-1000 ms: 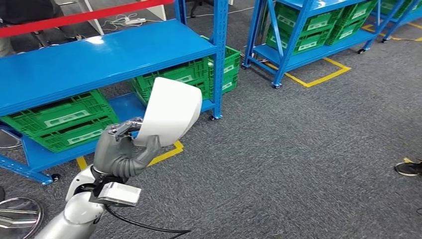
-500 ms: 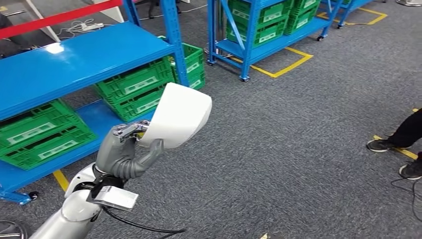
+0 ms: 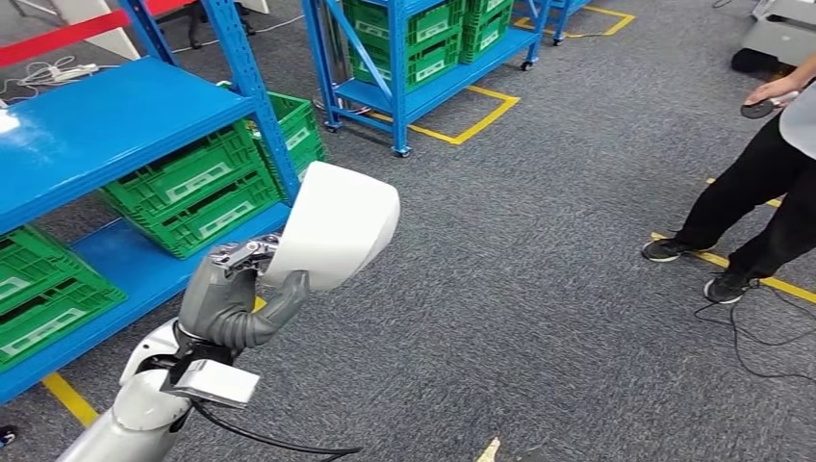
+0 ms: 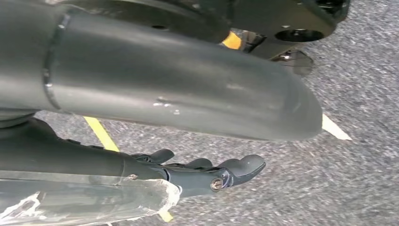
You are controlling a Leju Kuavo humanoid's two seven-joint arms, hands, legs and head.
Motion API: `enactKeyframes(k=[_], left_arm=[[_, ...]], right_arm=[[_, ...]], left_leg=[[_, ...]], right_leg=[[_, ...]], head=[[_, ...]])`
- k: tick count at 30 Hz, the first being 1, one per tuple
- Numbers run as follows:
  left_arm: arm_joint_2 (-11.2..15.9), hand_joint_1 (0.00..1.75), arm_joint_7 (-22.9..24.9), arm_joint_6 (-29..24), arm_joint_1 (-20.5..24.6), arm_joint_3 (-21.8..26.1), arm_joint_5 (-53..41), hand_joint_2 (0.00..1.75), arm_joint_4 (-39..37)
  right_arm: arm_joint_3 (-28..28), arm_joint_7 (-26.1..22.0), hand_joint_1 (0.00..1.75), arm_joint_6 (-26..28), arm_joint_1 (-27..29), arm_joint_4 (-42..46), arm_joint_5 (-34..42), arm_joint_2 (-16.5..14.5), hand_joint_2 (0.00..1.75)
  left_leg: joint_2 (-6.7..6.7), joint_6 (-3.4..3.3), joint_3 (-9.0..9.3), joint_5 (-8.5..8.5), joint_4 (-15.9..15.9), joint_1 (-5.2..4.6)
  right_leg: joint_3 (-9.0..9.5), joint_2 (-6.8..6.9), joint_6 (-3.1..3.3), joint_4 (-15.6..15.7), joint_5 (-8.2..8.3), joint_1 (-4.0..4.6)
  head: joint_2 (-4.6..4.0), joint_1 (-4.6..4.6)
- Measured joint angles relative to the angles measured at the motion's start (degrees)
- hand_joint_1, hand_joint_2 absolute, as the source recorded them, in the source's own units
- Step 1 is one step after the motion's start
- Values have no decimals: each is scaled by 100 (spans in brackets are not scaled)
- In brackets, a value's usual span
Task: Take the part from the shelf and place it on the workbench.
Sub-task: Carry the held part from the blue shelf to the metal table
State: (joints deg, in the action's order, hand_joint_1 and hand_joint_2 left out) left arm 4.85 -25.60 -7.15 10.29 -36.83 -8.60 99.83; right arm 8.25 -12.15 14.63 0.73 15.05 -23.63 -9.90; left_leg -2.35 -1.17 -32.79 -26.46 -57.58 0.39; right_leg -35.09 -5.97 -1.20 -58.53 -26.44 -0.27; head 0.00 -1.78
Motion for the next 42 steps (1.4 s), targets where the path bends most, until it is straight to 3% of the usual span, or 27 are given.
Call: enactKeyframes(k=[1, 3, 5, 6, 7, 9, 11, 12, 14, 16, 18, 19, 20, 21, 22, 23, 25, 27, 29, 30, 32, 34, 36, 37, 39, 41, 42], left_arm=[[-15, 175, -10, 7, -1, 0, -7, 175, 3], [-30, 175, -26, 7, -13, 0, -28, 175, 8], [-30, 175, -21, 9, -33, -1, 2, 175, 10], [-30, 175, -13, 12, -41, 1, 33, 175, 10], [-32, 175, 0, 19, -45, 5, 74, 175, 11], [-45, 175, 36, 30, -56, 28, 176, 175, 18], [-66, 175, 76, 36, -76, 67, 284, 175, 40], [-78, 175, 91, 35, -86, 86, 326, 175, 51], [-105, 175, 101, 15, -95, 125, 370, 175, 62], [-127, 175, 93, -22, -101, 164, 385, 175, 76], [-131, 175, 91, -49, -125, 198, 387, 175, 89], [-130, 175, 91, -56, -146, 212, 389, 175, 91], [-128, 175, 91, -63, -166, 223, 386, 175, 91], [-127, 175, 86, -79, -183, 233, 368, 175, 91], [-128, 175, 71, -106, -191, 241, 328, 175, 91], [-128, 175, 47, -145, -193, 250, 277, 175, 91], [-129, 175, -7, -220, -191, 263, 176, 175, 92], [-129, 175, -39, -256, -188, 267, 126, 175, 93], [-133, 175, -68, -264, -180, 268, 103, 175, 93], [-138, 175, -81, -260, -174, 267, 102, 175, 93], [-151, 175, -95, -229, -166, 267, 135, 175, 95], [-157, 175, -95, -183, -182, 267, 192, 175, 95], [-157, 175, -114, -155, -202, 264, 246, 175, 94], [-160, 175, -127, -147, -206, 263, 277, 175, 95], [-170, 175, -124, -134, -208, 262, 347, 175, 96], [-185, 175, -88, -138, -206, 265, 394, 175, 96], [-193, 175, -73, -151, -204, 266, 401, 175, 96]], right_arm=[[-3, 0, 0, 1, 5, 1, 0, 0, 0], [-13, 0, 0, 3, -7, 5, 1, 0, 0], [-26, 0, 0, 4, -12, 7, 3, 0, 0], [-31, 1, 0, 5, -4, 7, 5, 0, 0], [-35, 1, 0, 7, 9, 7, 7, 1, 0], [-39, 2, 0, 14, 24, 8, 11, 3, 0], [-45, 1, 0, 22, 11, 15, 16, 4, 0], [-49, 0, 0, 27, 6, 19, 19, 4, 0], [-55, 1, 0, 38, 21, 22, 27, 4, 0], [-62, 2, 0, 58, 47, 24, 40, 4, 0], [-69, 2, 0, 74, 45, 30, 55, 3, 0], [-72, 2, 0, 75, 41, 34, 61, 2, 0], [-74, 2, 0, 76, 42, 38, 65, 1, 0], [-74, 2, 0, 80, 48, 42, 70, 0, 0], [-74, 2, 0, 85, 56, 45, 76, 0, 0], [-74, 2, 0, 90, 63, 48, 84, 0, 0], [-75, 1, 0, 102, 65, 55, 98, -5, 0], [-75, -3, 0, 118, 66, 66, 110, -11, 0], [-75, -7, 0, 130, 88, 79, 116, -13, 0], [-75, -9, 0, 136, 105, 85, 117, -12, 0], [-74, -16, 0, 152, 121, 98, 120, -11, 0], [-74, -21, 0, 164, 111, 106, 123, -11, 0], [-74, -23, 0, 172, 117, 108, 129, -11, 0], [-74, -24, 0, 174, 128, 108, 133, -11, 0], [-73, -24, 0, 181, 142, 109, 144, -10, 0], [-73, -25, 0, 189, 129, 118, 157, -9, 0], [-73, -26, 0, 190, 124, 125, 163, -10, 0]], left_leg=[[63, -29, 9, 14, 28, 9], [201, -65, 14, 19, 46, 6], [353, -74, 11, 12, 45, -3], [425, -72, 10, 8, 44, -3], [486, -65, 12, 4, 43, -3], [591, -35, 26, -14, 37, -6], [685, 24, 33, -41, 12, -42], [734, 53, 35, -48, 3, -59], [824, 106, 44, -64, -4, -60], [682, 164, -1, -205, -159, -27], [420, 204, -247, -551, -740, -3], [351, 209, -427, -728, -1126, -1], [320, 209, -581, -832, -1438, -1], [306, 200, -666, -827, -1589, -2], [296, 182, -651, -709, -1528, -2], [260, 154, -535, -505, -1265, -2], [27, 84, -201, -122, -540, 5], [-161, 64, -8, -27, -115, 8], [-111, 63, 23, -51, -25, 6], [-53, 46, 31, -35, 2, 11], [83, -5, 52, -7, 58, 30], [229, -33, 55, -9, 63, 17], [384, -35, 55, -19, 61, 8], [455, -31, 58, -26, 59, 8], [577, -4, 81, -50, 57, 6], [681, 48, 104, -84, 41, -30], [728, 72, 114, -97, 32, -49]], right_leg=[[-82, 132, -23, -149, -99, 7], [-379, 429, -60, -768, -436, 10], [-680, 525, -102, -1406, -679, -13], [-715, 546, -122, -1490, -663, -26], [-633, 572, -136, -1354, -549, -39], [-231, 762, -148, -634, -227, -51], [91, 956, -97, -63, -82, -32], [142, 988, -57, 37, -82, -15], [140, 875, 32, 55, -63, -6], [143, 760, 106, 73, -34, -18], [146, 634, 159, 82, -17, -26], [145, 564, 173, 81, -15, -24], [145, 489, 180, 80, -13, -20], [145, 413, 182, 78, -12, -15], [147, 336, 181, 75, -11, -10], [151, 257, 179, 72, -9, -6], [147, 114, 162, 61, -5, 0], [109, 1, 116, 46, 9, -5], [53, -98, 40, 57, 30, -21], [21, -66, 7, 42, 15, -22], [-137, 185, -49, -236, -175, -9], [-455, 466, -92, -919, -526, -16], [-710, 543, -125, -1452, -685, -31], [-701, 563, -136, -1442, -616, -35], [-354, 696, -140, -802, -267, -37], [29, 919, -94, -125, -61, -2], [110, 975, -54, 21, -46, 13]], head=[[0, -20], [0, -51], [0, -56], [0, -58], [0, -59], [0, -62], [0, -55], [0, -47], [0, -35], [0, -23], [0, 2], [0, 9], [0, 12], [0, 12], [0, 11], [0, 11], [0, 9], [0, 7], [0, 10], [0, 6], [0, -30], [0, -63], [0, -64], [0, -66], [0, -67], [0, -63], [0, -58]])
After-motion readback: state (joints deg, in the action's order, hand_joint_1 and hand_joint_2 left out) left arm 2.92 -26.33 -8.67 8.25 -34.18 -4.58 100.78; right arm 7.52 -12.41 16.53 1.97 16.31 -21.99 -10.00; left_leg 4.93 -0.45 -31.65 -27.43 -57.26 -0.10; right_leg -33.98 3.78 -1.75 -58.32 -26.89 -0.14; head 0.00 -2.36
